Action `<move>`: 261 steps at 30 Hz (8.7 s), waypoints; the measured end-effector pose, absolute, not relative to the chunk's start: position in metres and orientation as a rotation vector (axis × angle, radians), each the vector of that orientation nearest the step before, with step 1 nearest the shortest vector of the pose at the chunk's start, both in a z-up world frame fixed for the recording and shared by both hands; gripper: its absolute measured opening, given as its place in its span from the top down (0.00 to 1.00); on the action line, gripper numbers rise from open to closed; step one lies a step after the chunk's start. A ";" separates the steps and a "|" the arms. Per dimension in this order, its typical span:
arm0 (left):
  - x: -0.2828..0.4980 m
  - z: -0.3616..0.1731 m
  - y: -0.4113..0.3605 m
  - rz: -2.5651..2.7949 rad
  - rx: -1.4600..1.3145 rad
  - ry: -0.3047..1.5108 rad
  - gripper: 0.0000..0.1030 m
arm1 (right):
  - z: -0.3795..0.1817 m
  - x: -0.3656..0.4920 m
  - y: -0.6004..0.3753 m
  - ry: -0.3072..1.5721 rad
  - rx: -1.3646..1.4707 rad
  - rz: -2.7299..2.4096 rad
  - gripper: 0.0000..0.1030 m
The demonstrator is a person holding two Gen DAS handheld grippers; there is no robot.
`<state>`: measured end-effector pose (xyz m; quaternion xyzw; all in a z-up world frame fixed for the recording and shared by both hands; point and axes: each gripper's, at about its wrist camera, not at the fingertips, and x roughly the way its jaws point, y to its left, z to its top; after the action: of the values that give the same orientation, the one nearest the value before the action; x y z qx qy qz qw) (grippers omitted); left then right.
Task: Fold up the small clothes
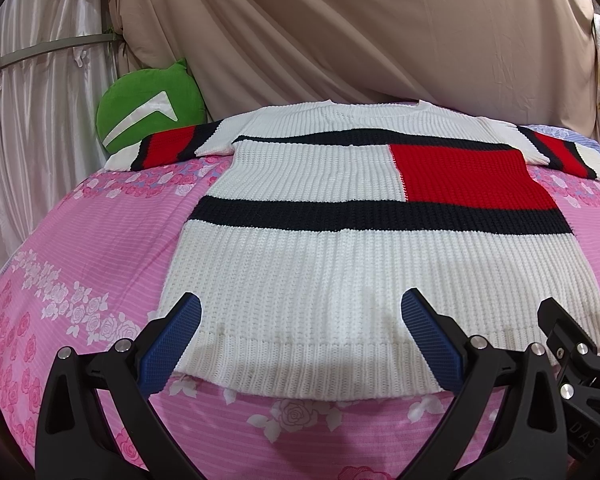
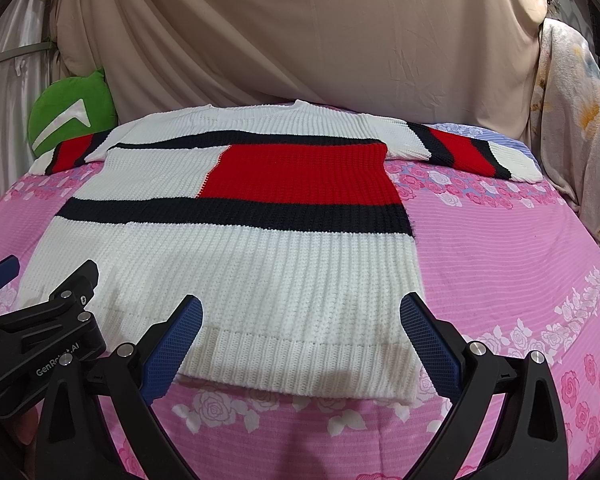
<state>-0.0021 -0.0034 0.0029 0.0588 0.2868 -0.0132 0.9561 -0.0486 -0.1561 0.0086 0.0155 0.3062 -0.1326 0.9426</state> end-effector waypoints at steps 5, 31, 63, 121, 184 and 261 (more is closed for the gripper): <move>-0.002 0.002 -0.004 -0.031 0.122 0.591 0.05 | 0.009 -0.048 -0.158 0.626 0.049 -0.255 0.05; 0.139 0.024 0.072 -0.080 -0.061 0.750 0.05 | 0.024 0.124 -0.655 0.597 0.779 -0.531 0.56; 0.317 0.015 0.069 -0.167 -0.202 0.902 0.07 | 0.062 0.266 -0.337 0.657 0.278 0.004 0.37; 0.376 0.038 0.048 -0.051 -0.105 0.782 0.92 | 0.032 0.250 -0.349 0.711 0.332 0.061 0.55; 0.308 0.208 0.011 -0.200 0.005 0.451 0.94 | 0.010 0.227 -0.252 0.799 0.266 0.202 0.52; 0.287 0.036 0.104 -0.100 -0.427 0.740 0.53 | 0.051 0.258 -0.378 0.724 0.489 0.075 0.91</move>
<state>0.2872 0.1044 0.0364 -0.2071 0.3587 -0.0486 0.9089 0.2578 -0.3780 0.0508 0.2369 0.3506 0.0364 0.9053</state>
